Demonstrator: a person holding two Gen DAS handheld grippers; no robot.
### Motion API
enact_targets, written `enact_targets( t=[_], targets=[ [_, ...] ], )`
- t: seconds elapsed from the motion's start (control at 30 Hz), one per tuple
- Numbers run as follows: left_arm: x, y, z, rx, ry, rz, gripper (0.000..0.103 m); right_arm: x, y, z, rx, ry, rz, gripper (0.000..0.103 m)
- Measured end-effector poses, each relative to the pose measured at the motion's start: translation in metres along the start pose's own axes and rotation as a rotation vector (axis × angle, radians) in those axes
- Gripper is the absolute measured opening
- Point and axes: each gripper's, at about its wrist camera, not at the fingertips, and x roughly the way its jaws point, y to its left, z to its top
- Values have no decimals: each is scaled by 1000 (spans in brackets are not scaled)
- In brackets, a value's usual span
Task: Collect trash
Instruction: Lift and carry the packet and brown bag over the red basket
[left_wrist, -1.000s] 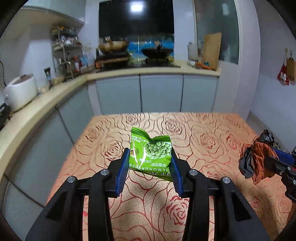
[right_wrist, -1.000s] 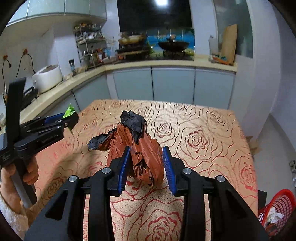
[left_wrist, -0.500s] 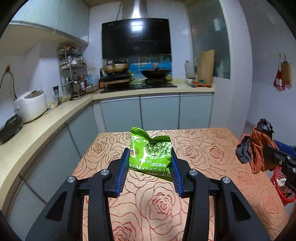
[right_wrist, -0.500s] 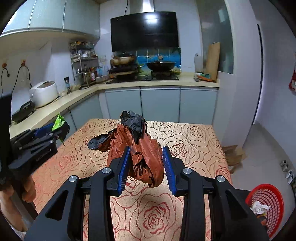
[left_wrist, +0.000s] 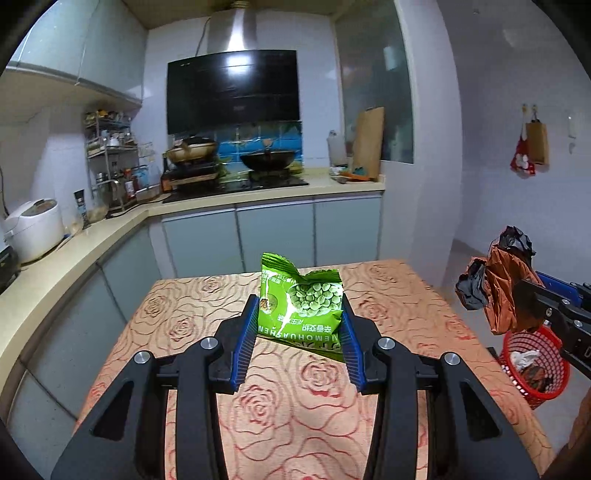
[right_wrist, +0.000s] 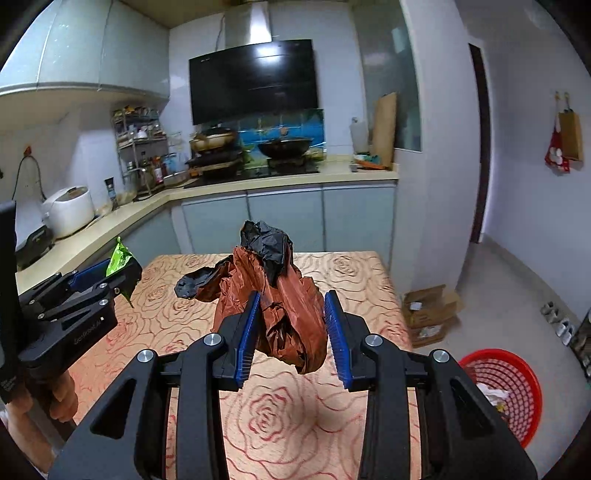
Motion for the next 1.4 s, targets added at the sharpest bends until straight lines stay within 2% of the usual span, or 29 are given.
enact_targets(
  t=[0.8, 1.07, 1.4],
  targets=[
    [7, -114, 2, 101, -7, -231, 40, -43, -91, -21, 128, -16, -231, 35],
    [14, -158, -2, 131, 10, -307, 40, -53, -126, -31, 171, -6, -306, 35],
    [36, -215, -12, 163, 73, -415, 40, -57, -173, -52, 238, 22, -389, 35]
  ],
)
